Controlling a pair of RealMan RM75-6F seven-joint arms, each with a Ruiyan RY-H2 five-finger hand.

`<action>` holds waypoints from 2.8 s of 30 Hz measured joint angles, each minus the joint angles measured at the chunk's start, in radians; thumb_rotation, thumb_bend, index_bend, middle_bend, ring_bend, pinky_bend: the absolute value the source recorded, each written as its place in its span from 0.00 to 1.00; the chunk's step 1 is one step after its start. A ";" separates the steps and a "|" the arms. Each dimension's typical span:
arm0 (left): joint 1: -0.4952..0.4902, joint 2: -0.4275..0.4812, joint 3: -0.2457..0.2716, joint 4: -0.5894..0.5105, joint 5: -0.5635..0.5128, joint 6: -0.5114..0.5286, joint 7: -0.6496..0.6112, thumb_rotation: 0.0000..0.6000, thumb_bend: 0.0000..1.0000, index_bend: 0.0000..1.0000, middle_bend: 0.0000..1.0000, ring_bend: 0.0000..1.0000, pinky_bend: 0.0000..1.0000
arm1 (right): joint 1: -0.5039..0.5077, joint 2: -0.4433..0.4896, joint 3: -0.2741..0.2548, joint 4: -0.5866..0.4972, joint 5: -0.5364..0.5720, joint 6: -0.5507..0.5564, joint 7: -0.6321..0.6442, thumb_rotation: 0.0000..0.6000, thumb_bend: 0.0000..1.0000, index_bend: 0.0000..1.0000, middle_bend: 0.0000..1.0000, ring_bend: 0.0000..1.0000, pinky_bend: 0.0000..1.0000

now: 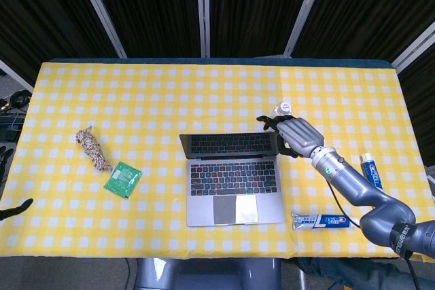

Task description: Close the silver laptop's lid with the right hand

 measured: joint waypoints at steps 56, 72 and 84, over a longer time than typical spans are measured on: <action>-0.007 0.002 0.014 -0.009 0.008 -0.007 0.002 1.00 0.00 0.00 0.00 0.00 0.00 | -0.115 -0.035 -0.300 -0.152 -0.749 0.181 -0.255 1.00 1.00 0.19 0.25 0.21 0.25; -0.011 -0.003 0.016 -0.007 0.003 -0.015 0.016 1.00 0.00 0.00 0.00 0.00 0.00 | -0.089 -0.184 -0.386 0.055 -0.899 0.243 -0.346 1.00 1.00 0.19 0.23 0.20 0.25; -0.013 -0.001 0.017 -0.006 -0.001 -0.021 0.015 1.00 0.00 0.00 0.00 0.00 0.00 | -0.088 -0.238 -0.421 0.129 -0.905 0.267 -0.362 1.00 1.00 0.19 0.22 0.19 0.25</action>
